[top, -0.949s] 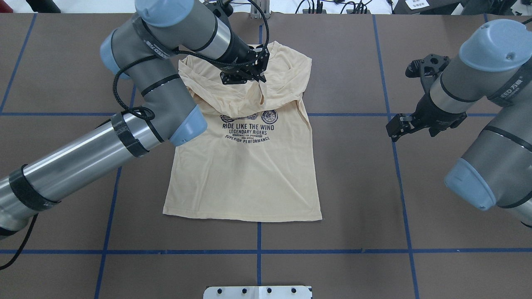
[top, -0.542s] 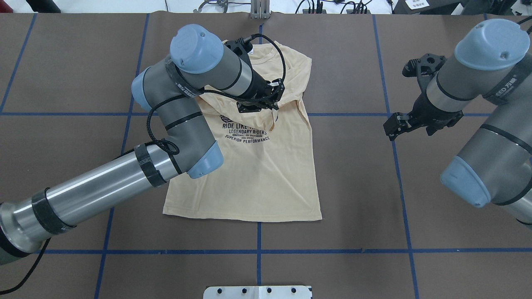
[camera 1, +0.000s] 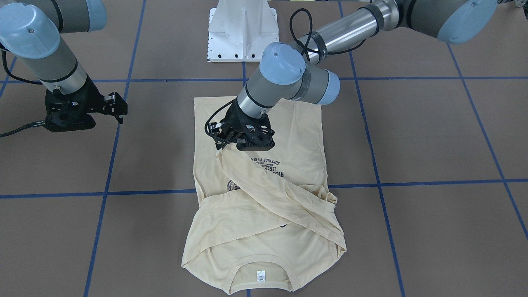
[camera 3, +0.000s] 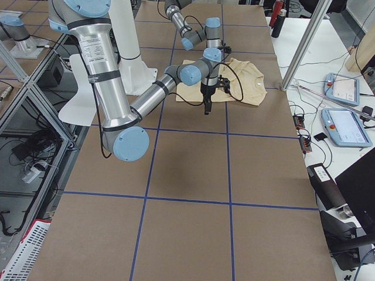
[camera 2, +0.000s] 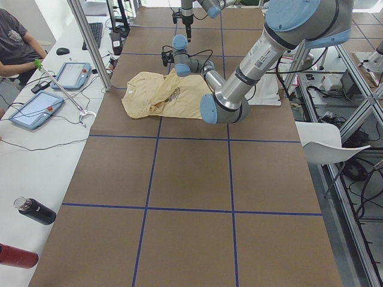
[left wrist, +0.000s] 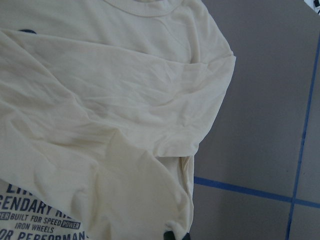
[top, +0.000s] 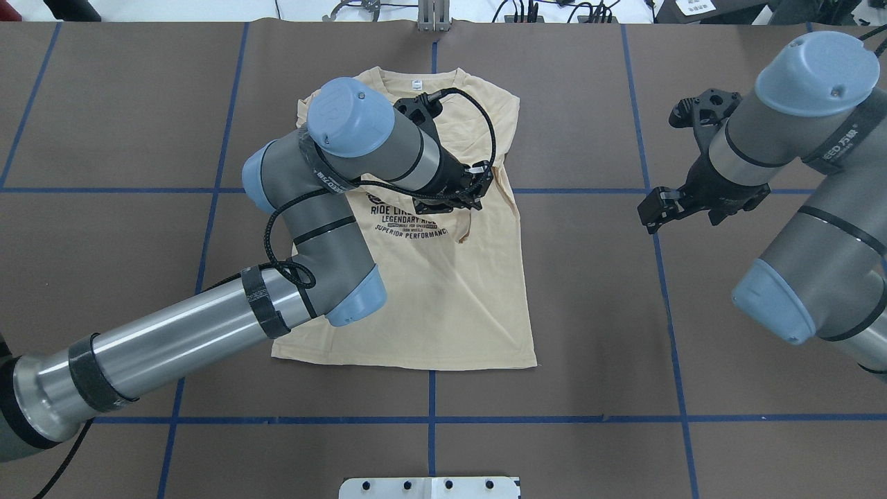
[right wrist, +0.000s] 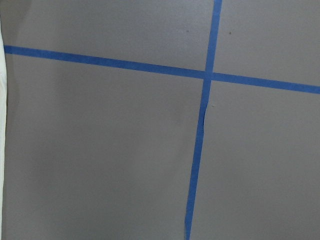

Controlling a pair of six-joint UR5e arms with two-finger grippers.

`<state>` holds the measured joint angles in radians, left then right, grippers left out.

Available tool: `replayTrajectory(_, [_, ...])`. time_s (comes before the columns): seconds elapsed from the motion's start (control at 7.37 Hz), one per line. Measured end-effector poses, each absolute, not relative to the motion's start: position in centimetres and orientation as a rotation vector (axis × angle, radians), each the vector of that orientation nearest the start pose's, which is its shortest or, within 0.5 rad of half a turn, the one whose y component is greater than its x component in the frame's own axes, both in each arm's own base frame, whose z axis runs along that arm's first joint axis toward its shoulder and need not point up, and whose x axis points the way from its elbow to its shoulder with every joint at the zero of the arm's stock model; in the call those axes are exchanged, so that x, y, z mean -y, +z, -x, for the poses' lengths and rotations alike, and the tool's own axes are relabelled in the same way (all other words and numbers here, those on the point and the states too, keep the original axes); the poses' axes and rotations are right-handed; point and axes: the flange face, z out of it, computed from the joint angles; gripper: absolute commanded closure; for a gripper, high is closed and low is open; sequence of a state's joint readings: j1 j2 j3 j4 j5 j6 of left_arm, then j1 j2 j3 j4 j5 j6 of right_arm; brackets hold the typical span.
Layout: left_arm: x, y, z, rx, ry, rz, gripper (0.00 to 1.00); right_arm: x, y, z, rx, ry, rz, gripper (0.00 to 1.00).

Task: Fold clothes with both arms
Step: 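Lay the sleeve down on the shirt front and open the left gripper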

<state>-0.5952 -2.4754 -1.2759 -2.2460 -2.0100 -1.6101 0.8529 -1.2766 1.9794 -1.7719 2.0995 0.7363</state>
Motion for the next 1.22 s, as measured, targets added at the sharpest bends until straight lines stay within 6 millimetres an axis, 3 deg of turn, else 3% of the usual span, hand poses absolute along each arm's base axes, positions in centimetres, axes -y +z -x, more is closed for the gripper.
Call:
replayTrajectory(0.14, [50.6,13.1,-58.8,-1.322,-0.256,0.014,0.25,47.0,34.2,30.1,0.717,-0.117,-0.019,0.0])
replayTrajectory(0.41, [50.6,13.3,-58.9,-1.345,-0.25,0.005,0.15,47.0,33.7,30.3,0.735,-0.123,-0.012,0.0])
replayTrajectory(0.54, [50.6,13.2,-58.8,-1.357,-0.247,0.002,0.01,47.0,33.6,30.3,0.74,-0.125,-0.01,0.0])
replayTrajectory(0.95, [50.4,14.0,-57.7,-1.366,-0.246,-0.006,0.01,46.7,32.4,30.8,0.796,-0.137,-0.016,0.0])
replayTrajectory(1.22, [48.3,17.2,-53.9,-1.33,-0.261,0.001,0.01,45.3,30.8,32.6,0.907,-0.086,-0.018,0.0])
